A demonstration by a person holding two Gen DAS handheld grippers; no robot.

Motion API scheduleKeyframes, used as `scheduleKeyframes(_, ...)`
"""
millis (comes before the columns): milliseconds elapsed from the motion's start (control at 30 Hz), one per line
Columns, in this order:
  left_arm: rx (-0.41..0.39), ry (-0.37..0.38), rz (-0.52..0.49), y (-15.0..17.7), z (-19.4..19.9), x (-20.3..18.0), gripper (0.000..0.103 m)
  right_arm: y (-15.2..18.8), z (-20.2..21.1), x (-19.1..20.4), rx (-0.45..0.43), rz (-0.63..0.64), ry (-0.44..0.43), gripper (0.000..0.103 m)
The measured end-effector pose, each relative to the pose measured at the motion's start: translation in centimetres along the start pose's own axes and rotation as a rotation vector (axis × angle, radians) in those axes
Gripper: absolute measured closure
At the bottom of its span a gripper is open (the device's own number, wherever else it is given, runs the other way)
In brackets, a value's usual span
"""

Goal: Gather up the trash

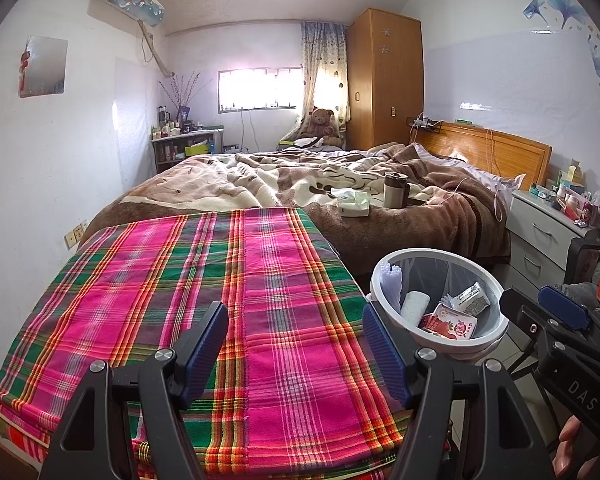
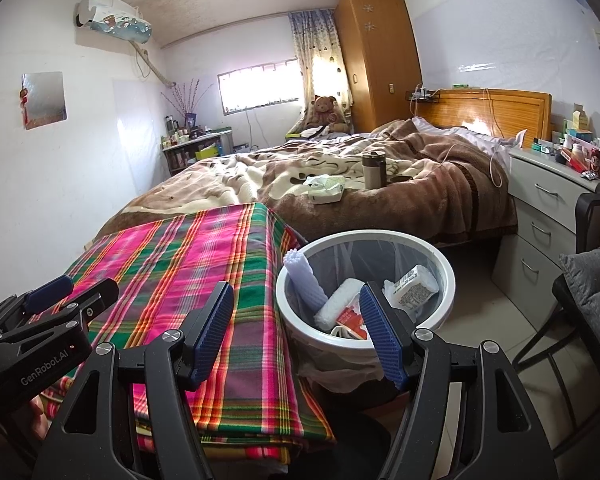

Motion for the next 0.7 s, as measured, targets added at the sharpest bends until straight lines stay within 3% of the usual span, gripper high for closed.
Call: scheduleKeyframes(700,-0.001,0.001,0.006,0.04,-0.05,-0.06,0.034,0.05,0.00,0.00,0.001,0.001,-0.001,0.036)
Point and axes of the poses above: each gripper's, at about its wrist camera, not at the fingertips, and z roughly against the way its jaws point, x to its left, y to its underside, the point moved 10 cm from there along -z, roughly the way its jaws point
